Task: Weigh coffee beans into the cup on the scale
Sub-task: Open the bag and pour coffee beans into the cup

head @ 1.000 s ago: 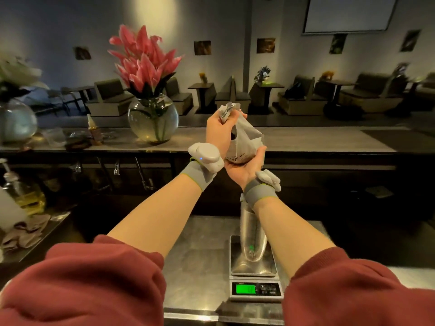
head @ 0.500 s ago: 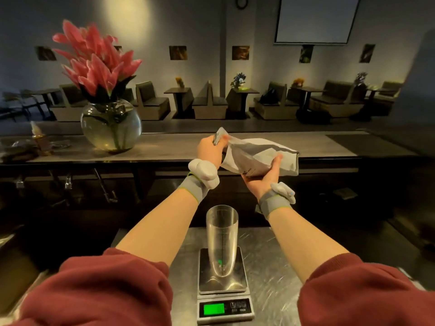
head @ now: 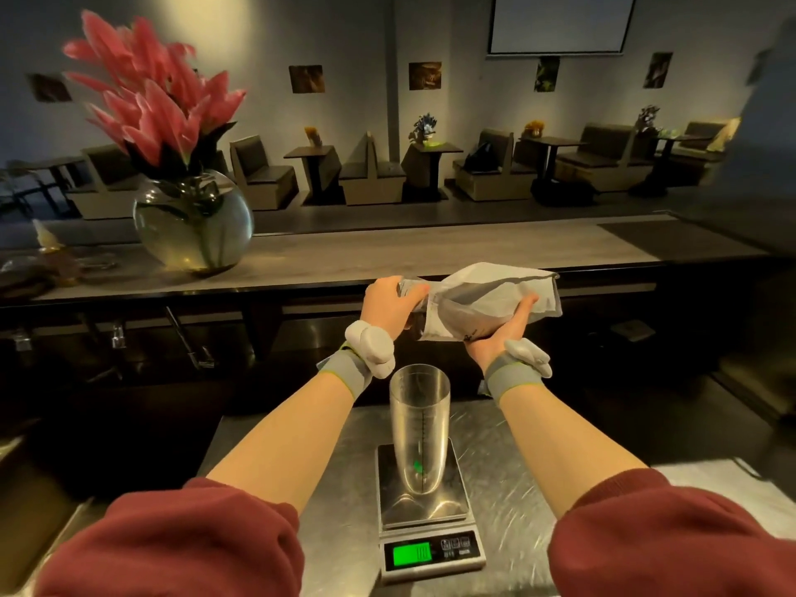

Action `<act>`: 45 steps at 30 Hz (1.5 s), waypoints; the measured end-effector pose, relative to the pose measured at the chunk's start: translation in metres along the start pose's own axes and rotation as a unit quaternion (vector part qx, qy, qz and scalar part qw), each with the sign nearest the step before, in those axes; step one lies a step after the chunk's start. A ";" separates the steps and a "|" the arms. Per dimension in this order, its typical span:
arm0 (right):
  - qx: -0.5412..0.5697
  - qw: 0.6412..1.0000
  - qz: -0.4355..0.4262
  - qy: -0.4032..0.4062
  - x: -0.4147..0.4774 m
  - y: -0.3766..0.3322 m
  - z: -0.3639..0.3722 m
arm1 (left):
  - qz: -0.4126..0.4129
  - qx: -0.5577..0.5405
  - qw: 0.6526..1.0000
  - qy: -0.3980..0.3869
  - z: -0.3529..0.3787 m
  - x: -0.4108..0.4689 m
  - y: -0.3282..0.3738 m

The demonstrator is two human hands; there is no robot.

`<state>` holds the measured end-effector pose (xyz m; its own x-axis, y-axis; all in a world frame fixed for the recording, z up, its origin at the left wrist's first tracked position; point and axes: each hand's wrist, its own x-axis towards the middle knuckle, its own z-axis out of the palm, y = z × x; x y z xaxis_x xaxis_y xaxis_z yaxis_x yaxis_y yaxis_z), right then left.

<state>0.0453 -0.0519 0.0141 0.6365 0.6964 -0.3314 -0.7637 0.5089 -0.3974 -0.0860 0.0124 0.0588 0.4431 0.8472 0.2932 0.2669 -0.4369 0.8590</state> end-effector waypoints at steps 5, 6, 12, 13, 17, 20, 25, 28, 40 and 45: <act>-0.024 1.000 -0.018 -0.002 -0.001 0.001 -0.005 | 0.020 -0.026 0.998 -0.054 -0.005 -0.009 -0.010; -0.028 0.999 -0.022 0.001 -0.001 0.000 -0.006 | 0.032 -0.028 0.997 -0.067 -0.005 -0.011 -0.013; -0.049 0.998 -0.040 -0.010 -0.003 -0.006 -0.009 | 0.028 -0.076 0.989 -0.125 -0.004 -0.019 -0.023; -0.051 0.998 -0.041 -0.010 -0.003 -0.007 -0.009 | 0.028 -0.083 0.988 -0.124 -0.004 -0.020 -0.024; -0.055 0.998 -0.043 0.006 -0.004 -0.006 -0.007 | 0.029 -0.082 0.990 -0.108 -0.003 -0.019 -0.027; -0.057 0.997 -0.040 0.020 -0.005 -0.007 -0.005 | 0.030 -0.079 0.991 -0.103 -0.002 -0.019 -0.030; -0.067 0.997 -0.047 0.004 -0.004 -0.008 -0.004 | 0.026 -0.066 0.992 -0.106 -0.003 -0.019 -0.033; -0.070 0.996 -0.056 0.022 -0.004 -0.009 -0.003 | 0.024 -0.075 0.991 -0.104 -0.003 -0.021 -0.035; -0.095 0.993 -0.073 0.010 -0.006 -0.011 0.000 | 0.011 -0.106 0.991 -0.083 0.002 -0.026 -0.040; -0.104 0.991 -0.079 -0.002 -0.005 -0.011 0.001 | -0.006 -0.126 0.989 -0.081 0.004 -0.030 -0.043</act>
<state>0.0506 -0.0610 0.0210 0.7451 0.6191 -0.2481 -0.6160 0.4963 -0.6117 -0.1074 0.0045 0.0119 0.5772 0.7840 0.2283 0.0604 -0.3198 0.9455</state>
